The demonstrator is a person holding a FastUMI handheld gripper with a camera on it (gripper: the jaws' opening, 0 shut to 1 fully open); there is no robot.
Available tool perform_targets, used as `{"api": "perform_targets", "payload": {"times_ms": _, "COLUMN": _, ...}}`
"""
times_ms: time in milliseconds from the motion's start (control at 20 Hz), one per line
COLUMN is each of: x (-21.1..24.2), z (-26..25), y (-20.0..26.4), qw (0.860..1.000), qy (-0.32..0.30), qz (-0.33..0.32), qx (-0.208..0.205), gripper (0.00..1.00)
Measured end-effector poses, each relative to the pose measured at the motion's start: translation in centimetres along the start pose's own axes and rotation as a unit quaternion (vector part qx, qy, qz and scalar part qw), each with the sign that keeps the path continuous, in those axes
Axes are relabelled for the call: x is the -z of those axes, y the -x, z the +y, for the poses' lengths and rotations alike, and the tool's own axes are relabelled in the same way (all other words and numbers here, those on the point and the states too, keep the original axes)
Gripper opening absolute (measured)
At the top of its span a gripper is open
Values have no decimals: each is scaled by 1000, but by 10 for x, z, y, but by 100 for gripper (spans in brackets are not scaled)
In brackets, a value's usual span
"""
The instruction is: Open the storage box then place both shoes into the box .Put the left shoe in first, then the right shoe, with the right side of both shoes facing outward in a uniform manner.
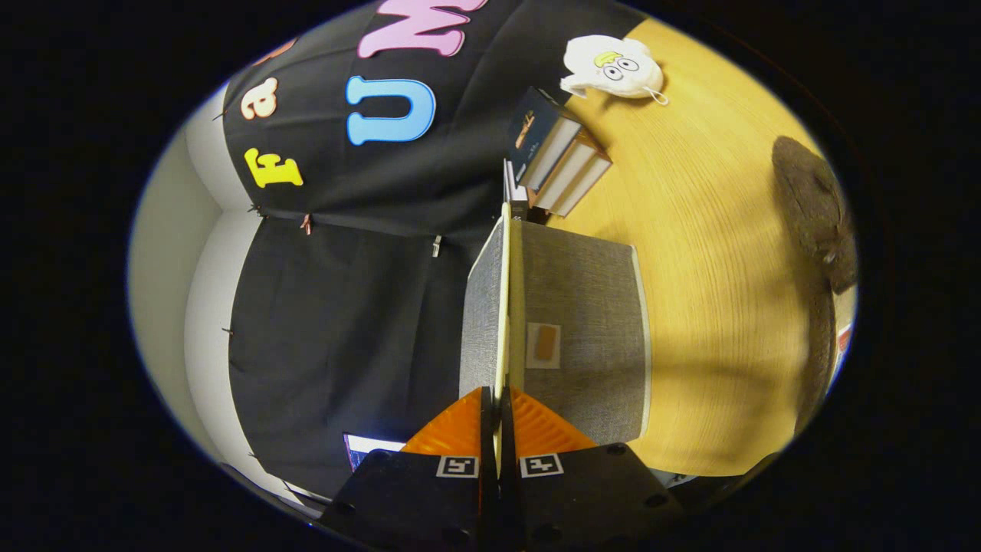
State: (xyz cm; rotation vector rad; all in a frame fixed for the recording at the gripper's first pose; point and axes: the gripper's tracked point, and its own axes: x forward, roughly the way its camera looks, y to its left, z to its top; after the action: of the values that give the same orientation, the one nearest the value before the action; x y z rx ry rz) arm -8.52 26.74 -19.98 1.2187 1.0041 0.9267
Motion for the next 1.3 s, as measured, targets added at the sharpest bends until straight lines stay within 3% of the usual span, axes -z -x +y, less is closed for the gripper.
{"api": "perform_targets", "payload": {"times_ms": 300, "x": -4, "z": 76, "y": -13, "qw": 994, "qy": 106, "qz": 0, "qx": -12, "gripper": 5}}
{"api": "perform_targets", "payload": {"times_ms": 600, "x": 12, "z": 155, "y": -65, "qw": 984, "qy": 175, "qz": 16, "qx": -37, "gripper": 7}}
{"api": "perform_targets", "payload": {"times_ms": 1100, "x": 71, "z": 199, "y": -157, "qw": 970, "qy": 236, "qz": 56, "qx": -25, "gripper": 8}}
{"api": "perform_targets", "payload": {"times_ms": 1200, "x": 83, "z": 208, "y": -166, "qw": 969, "qy": 236, "qz": 66, "qx": -36, "gripper": 19}}
{"api": "perform_targets", "payload": {"times_ms": 1300, "x": 86, "z": 209, "y": -171, "qw": 967, "qy": 240, "qz": 71, "qx": -39, "gripper": 38}}
